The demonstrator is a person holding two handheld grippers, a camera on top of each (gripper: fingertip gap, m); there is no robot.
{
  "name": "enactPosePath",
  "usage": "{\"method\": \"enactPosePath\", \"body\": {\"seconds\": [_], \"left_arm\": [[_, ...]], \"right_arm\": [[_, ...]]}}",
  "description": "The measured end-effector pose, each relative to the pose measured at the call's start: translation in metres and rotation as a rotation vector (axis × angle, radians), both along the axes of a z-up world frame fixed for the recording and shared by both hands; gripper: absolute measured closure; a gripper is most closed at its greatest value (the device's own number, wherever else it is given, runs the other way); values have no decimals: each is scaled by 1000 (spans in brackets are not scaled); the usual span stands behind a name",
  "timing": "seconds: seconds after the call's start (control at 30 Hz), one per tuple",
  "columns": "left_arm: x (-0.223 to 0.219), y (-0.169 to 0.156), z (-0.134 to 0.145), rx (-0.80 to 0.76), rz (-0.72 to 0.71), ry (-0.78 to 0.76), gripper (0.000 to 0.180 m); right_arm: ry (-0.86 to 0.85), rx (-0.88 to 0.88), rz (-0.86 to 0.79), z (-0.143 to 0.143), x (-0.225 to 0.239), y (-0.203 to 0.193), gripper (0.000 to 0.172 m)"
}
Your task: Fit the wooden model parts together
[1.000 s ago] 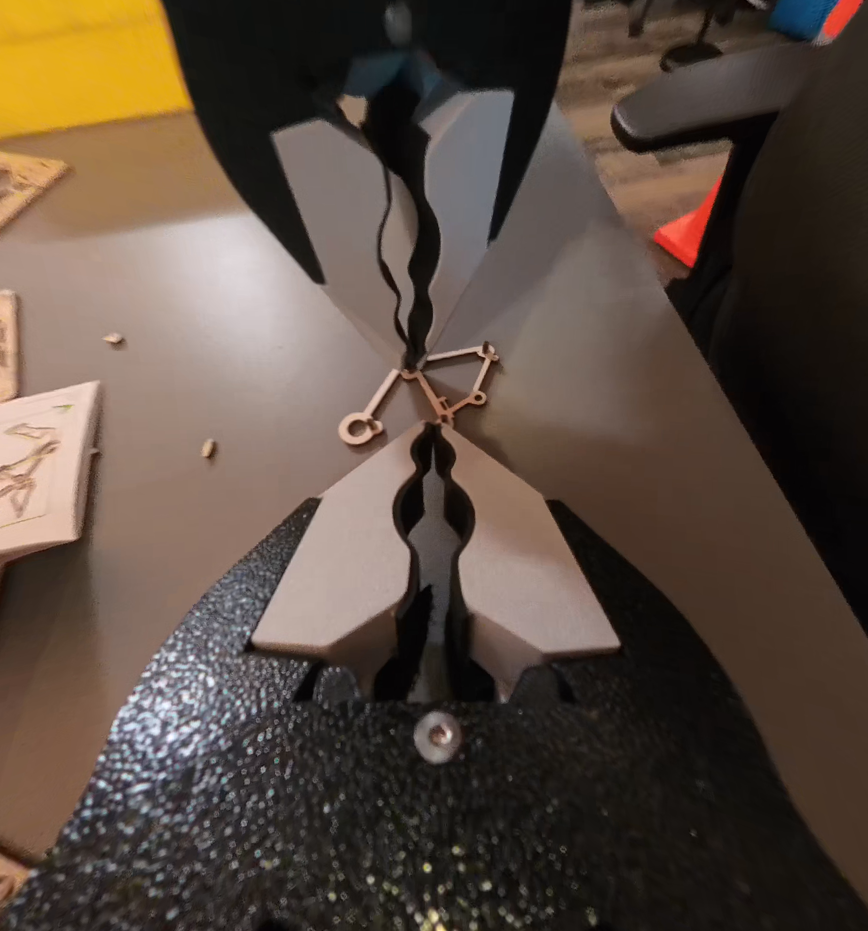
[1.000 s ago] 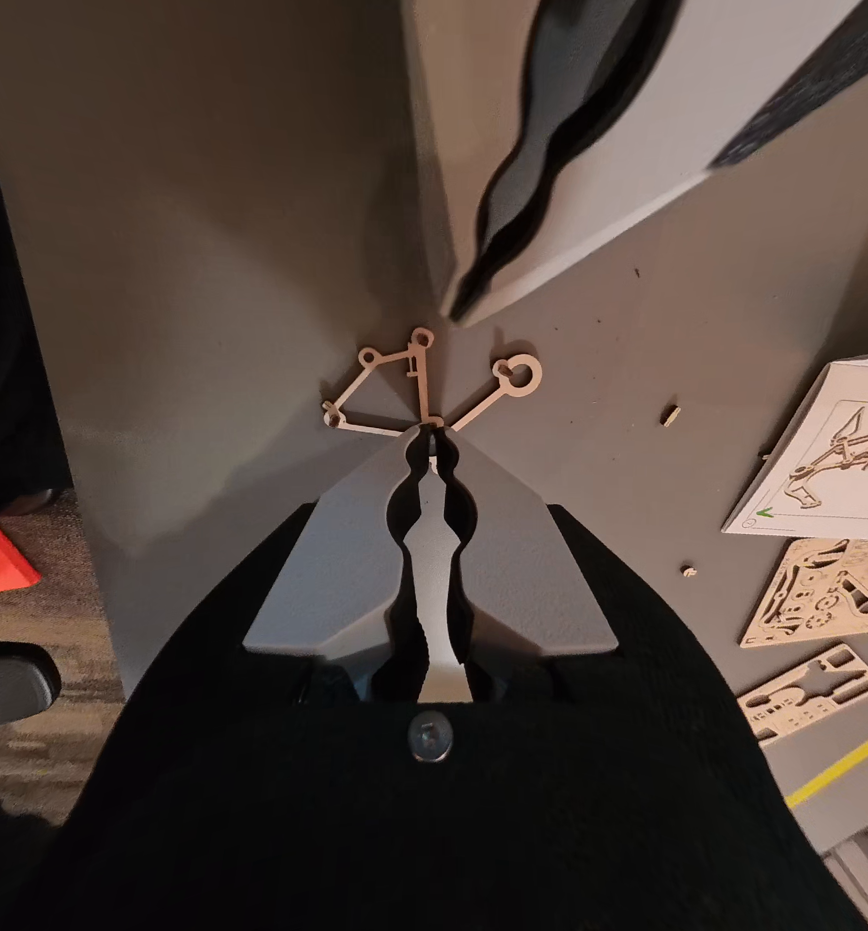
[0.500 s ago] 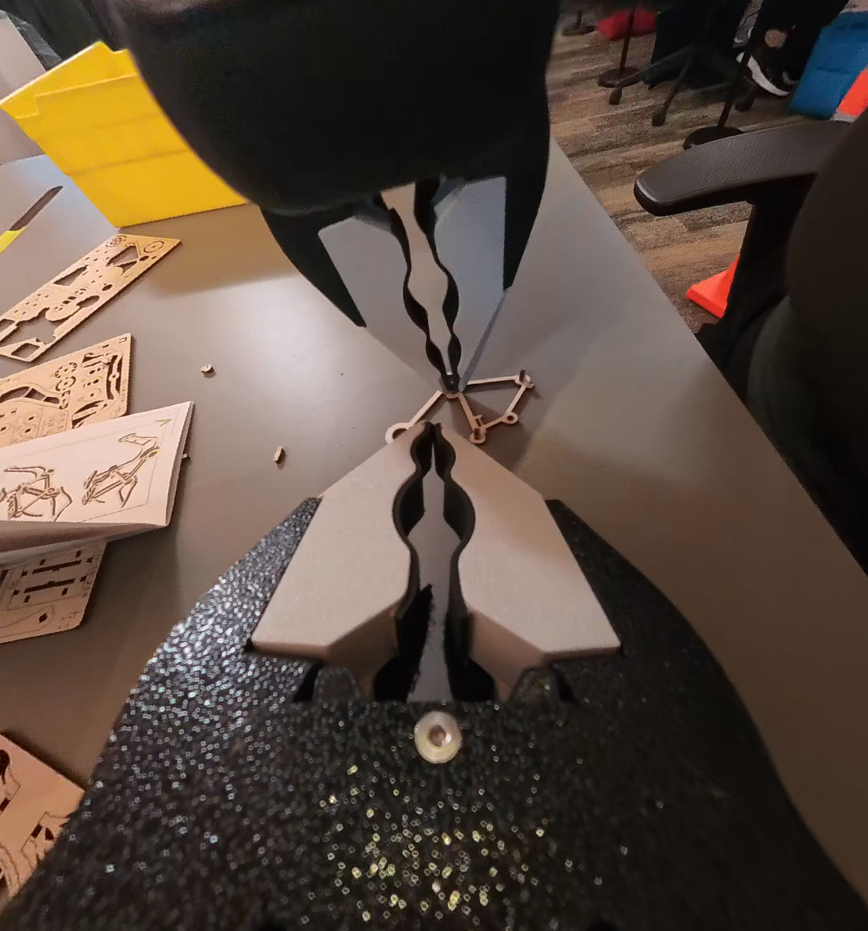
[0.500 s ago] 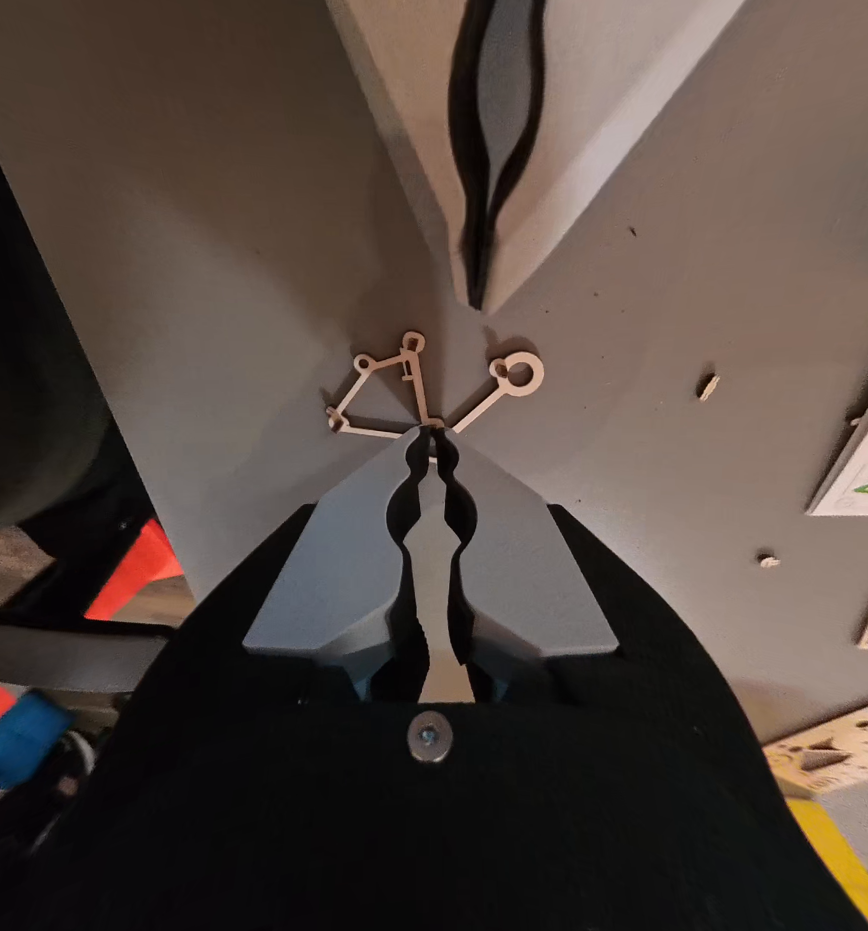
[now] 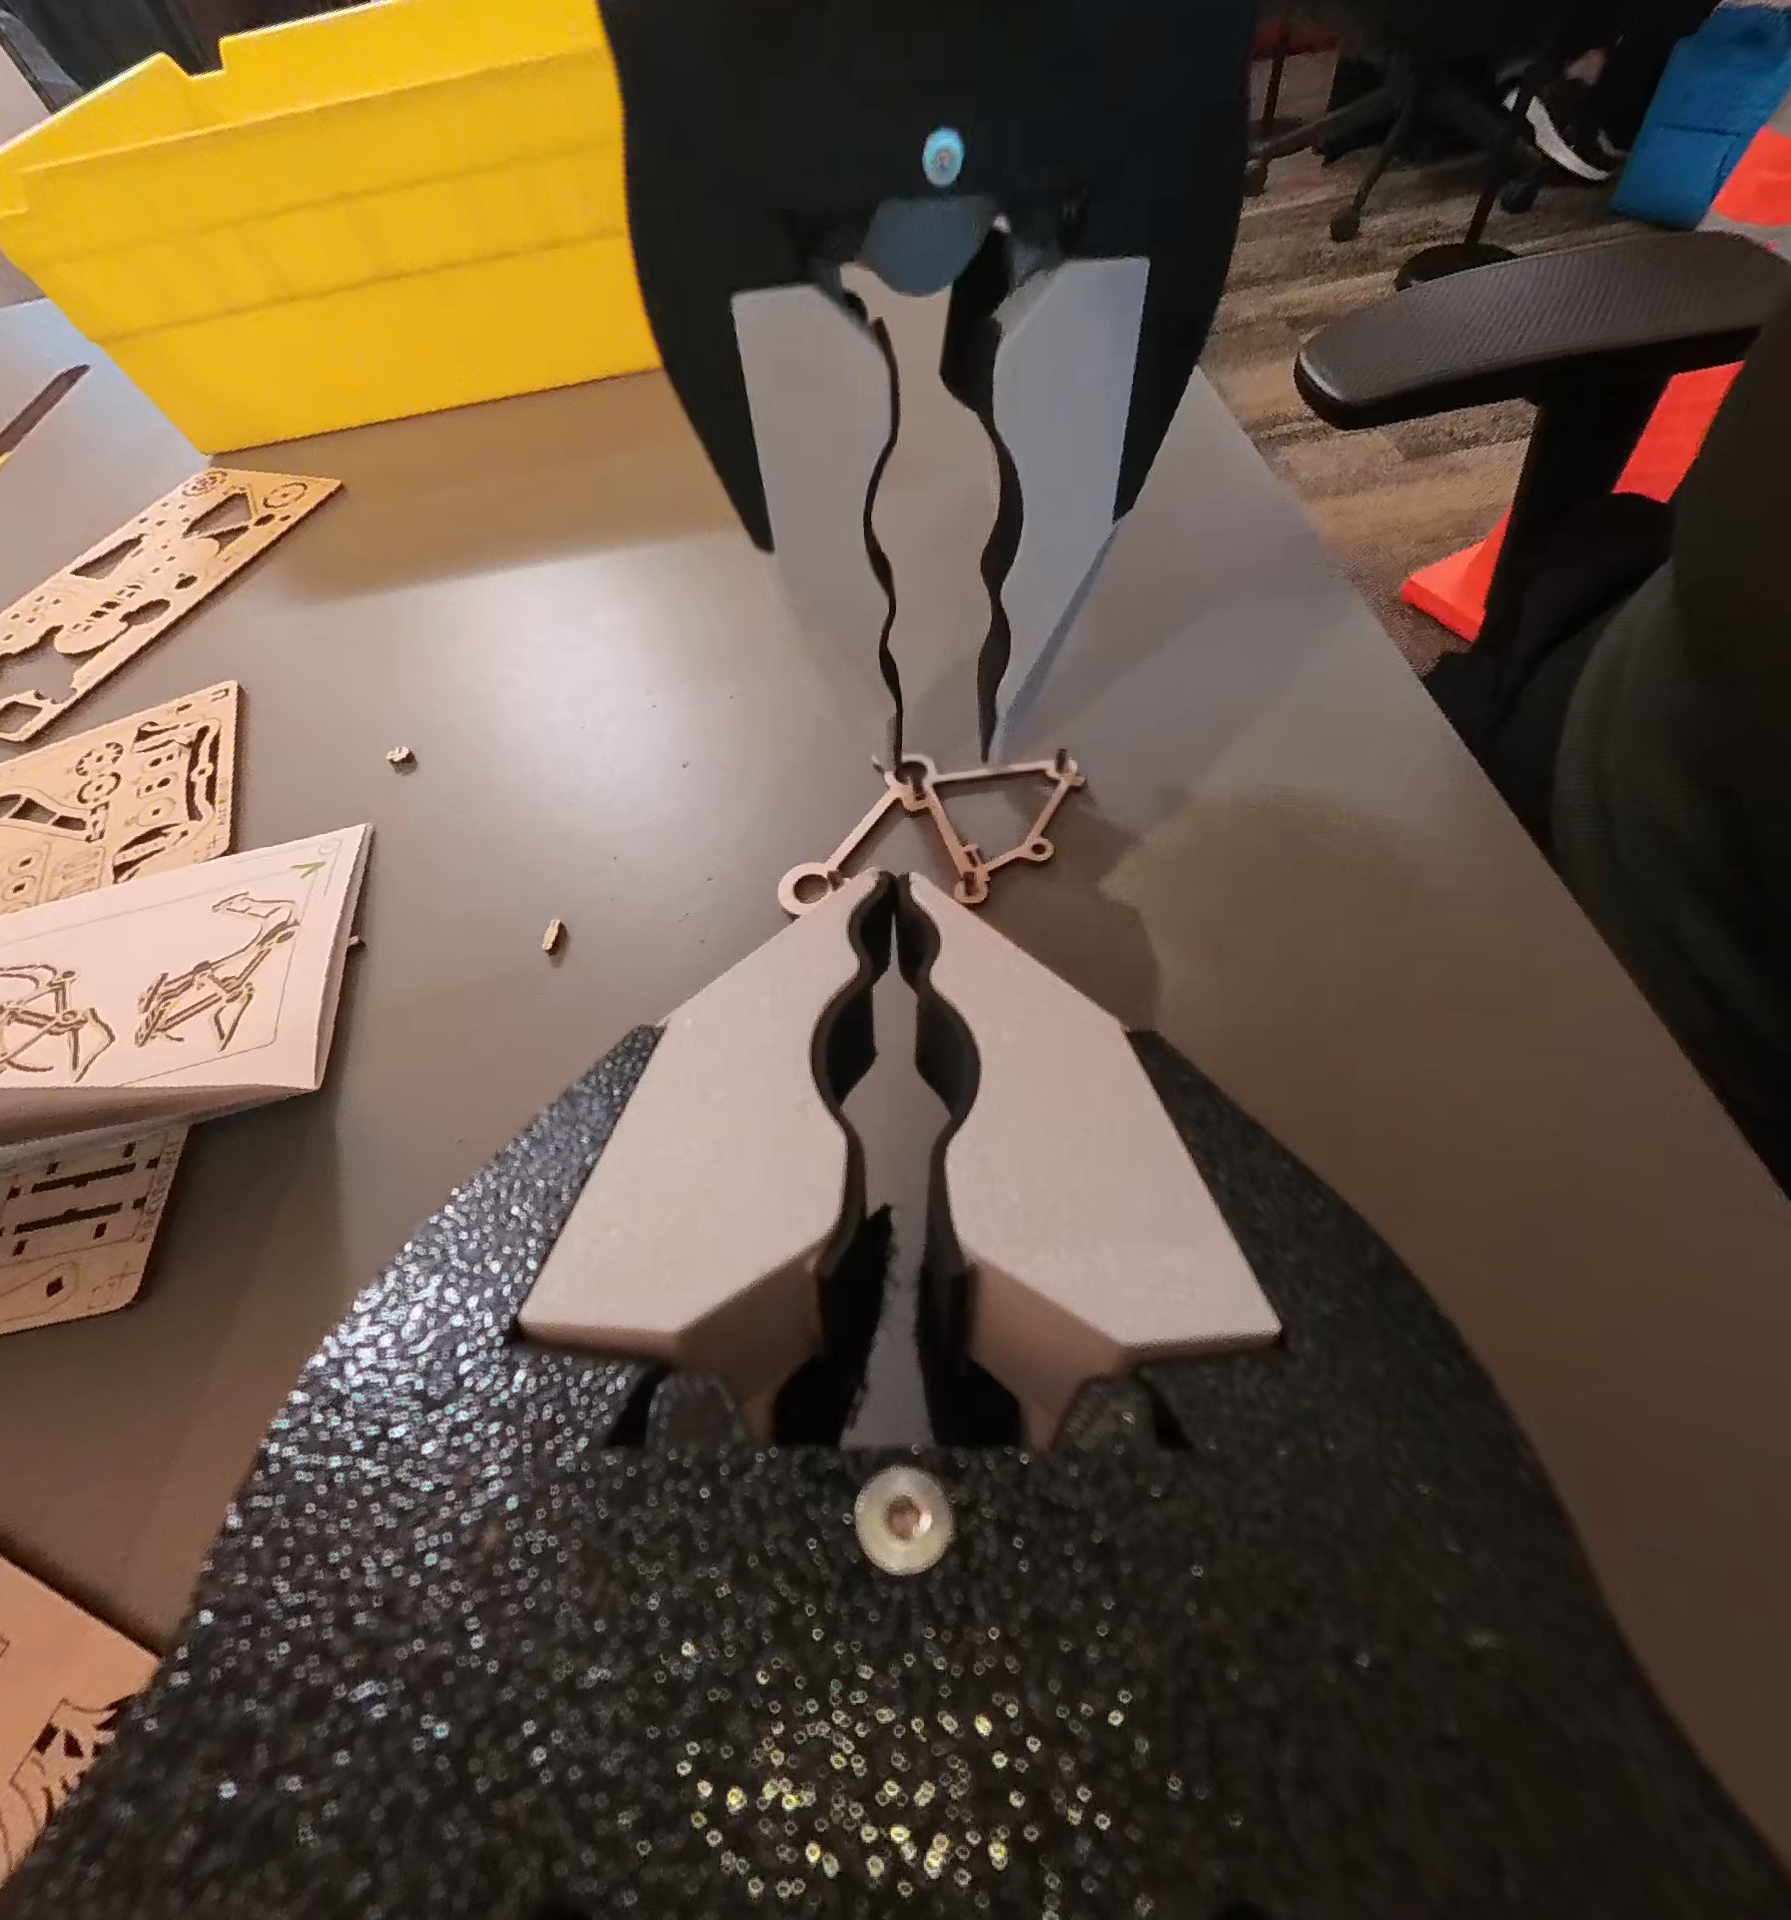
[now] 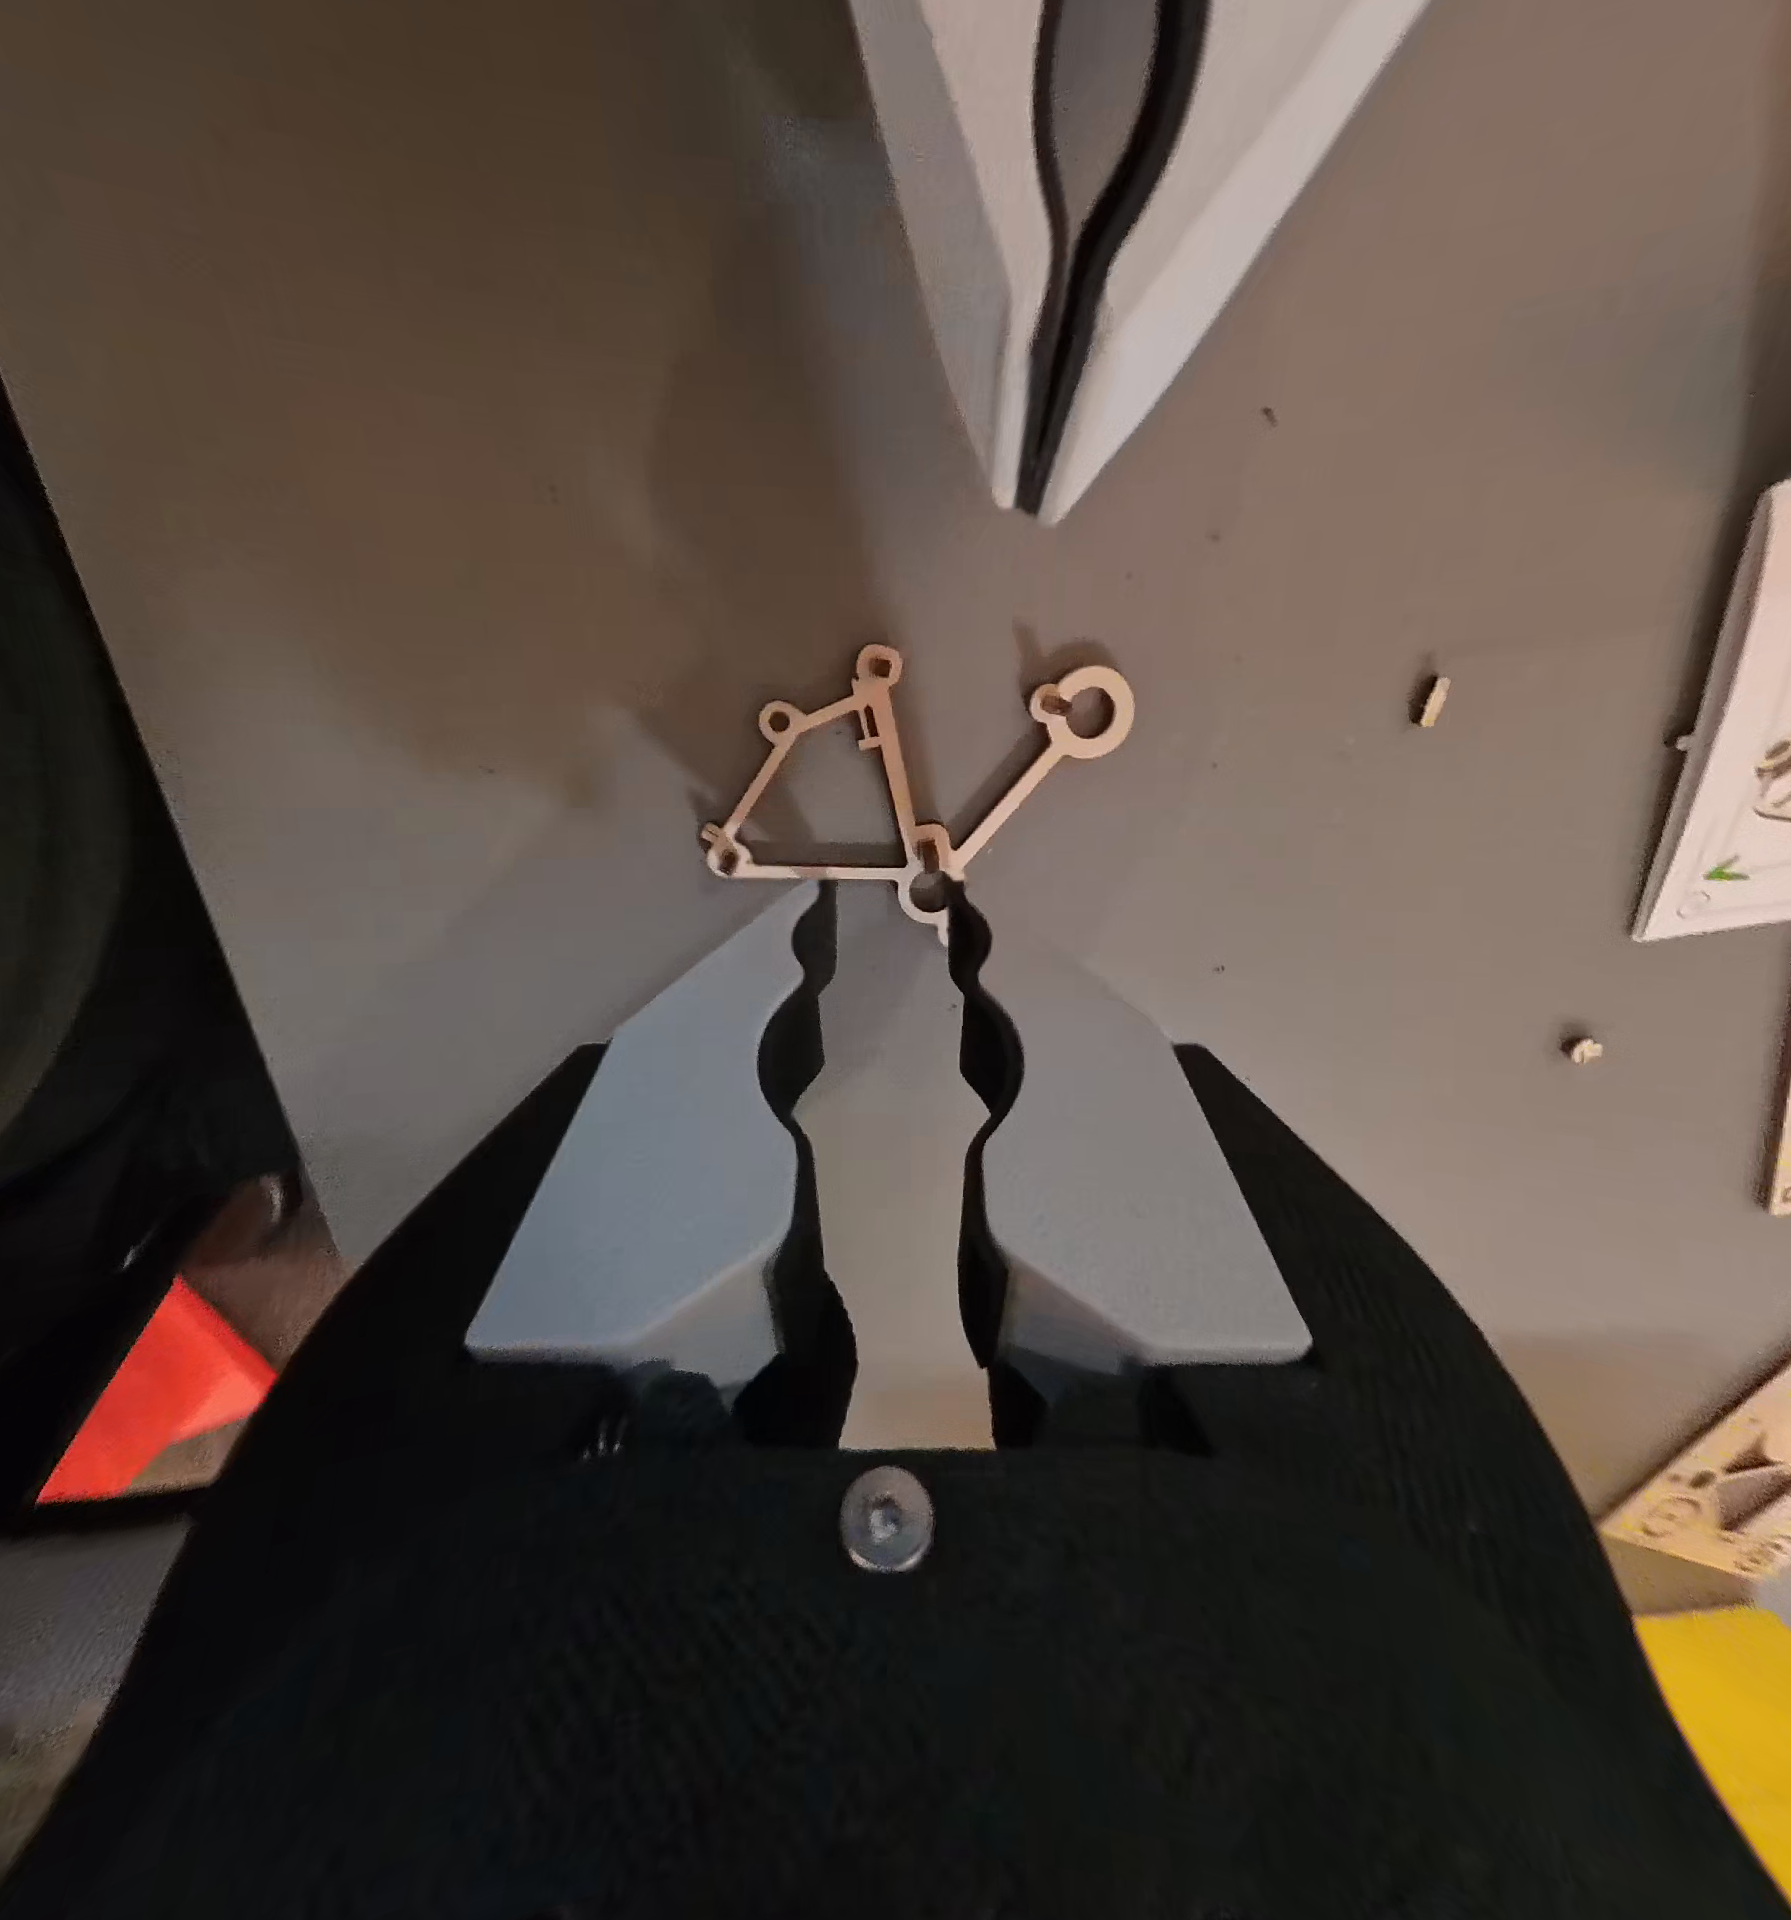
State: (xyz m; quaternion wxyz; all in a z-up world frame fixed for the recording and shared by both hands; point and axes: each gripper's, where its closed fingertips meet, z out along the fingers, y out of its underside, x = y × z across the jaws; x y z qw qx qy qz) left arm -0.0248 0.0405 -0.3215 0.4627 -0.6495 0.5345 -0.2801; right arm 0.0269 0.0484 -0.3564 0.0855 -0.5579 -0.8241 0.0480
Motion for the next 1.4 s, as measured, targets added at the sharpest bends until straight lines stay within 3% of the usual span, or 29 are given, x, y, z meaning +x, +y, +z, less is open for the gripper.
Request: {"method": "enactPosePath", "body": {"seconds": [0.2, 0.3, 0.43, 1.13, 1.4], "left_arm": [[0, 1, -1, -1, 0, 9, 180], [0, 0, -2, -1, -3, 11, 180], [0, 1, -2, -2, -3, 13, 180], [0, 1, -5, -5, -10, 33, 180], [0, 1, -5, -5, -11, 38, 180]], "right_arm": [[369, -29, 35, 6, -12, 4, 167], [469, -63, 90, 2, -8, 3, 167], [564, -202, 48, 9, -10, -1, 164], [641, -356, 1, 3, -11, 1, 171], [395, -210, -58, 1, -11, 4, 172]]}}
